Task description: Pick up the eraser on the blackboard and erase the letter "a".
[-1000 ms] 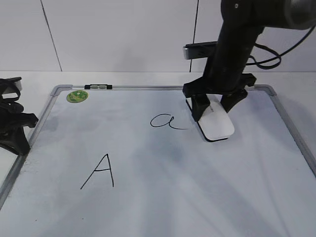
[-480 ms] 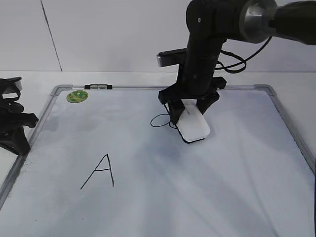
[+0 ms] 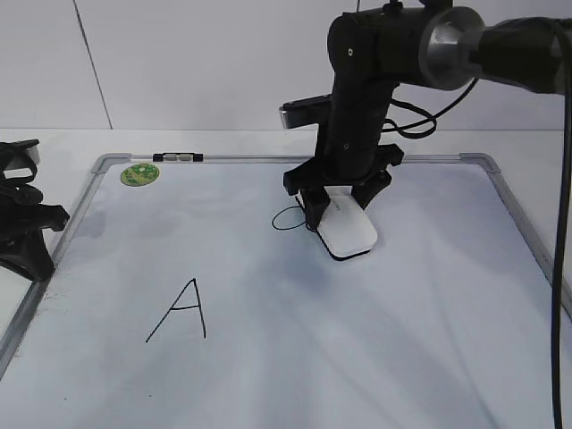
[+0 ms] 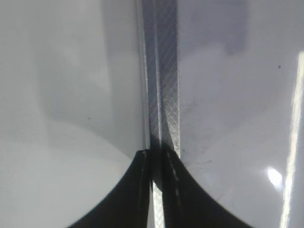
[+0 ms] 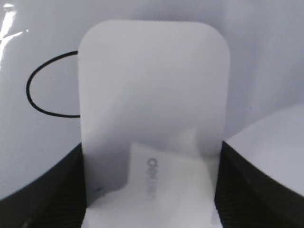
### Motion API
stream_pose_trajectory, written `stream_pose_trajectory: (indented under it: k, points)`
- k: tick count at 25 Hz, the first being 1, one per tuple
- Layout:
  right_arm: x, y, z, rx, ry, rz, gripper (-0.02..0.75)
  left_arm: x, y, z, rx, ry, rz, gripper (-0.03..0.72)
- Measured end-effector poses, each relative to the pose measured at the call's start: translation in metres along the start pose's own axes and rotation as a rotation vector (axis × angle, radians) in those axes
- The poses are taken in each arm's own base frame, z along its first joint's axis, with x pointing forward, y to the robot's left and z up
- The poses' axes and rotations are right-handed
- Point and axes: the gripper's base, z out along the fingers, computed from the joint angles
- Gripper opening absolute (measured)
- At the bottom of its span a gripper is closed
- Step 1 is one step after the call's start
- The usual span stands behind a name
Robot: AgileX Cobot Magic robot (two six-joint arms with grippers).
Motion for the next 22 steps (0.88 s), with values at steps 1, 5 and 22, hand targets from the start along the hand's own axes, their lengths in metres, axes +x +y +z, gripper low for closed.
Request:
stream_pose_trajectory:
  k: [1, 5, 22]
  points:
    - [0.0, 0.0, 0.001, 0.0, -0.001, 0.0, 0.566, 0.0, 0.0, 0.0, 0.0, 0.0, 0.0, 0.034]
    - [-0.002, 0.001, 0.006, 0.002, -0.009, -0.002, 0.566, 0.0, 0.0, 0.0, 0.0, 0.0, 0.0, 0.034]
    - [-0.006, 0.049, 0.013, 0.05, -0.073, -0.149, 0.566, 0.0, 0.0, 0.0, 0.0, 0.0, 0.0, 0.035]
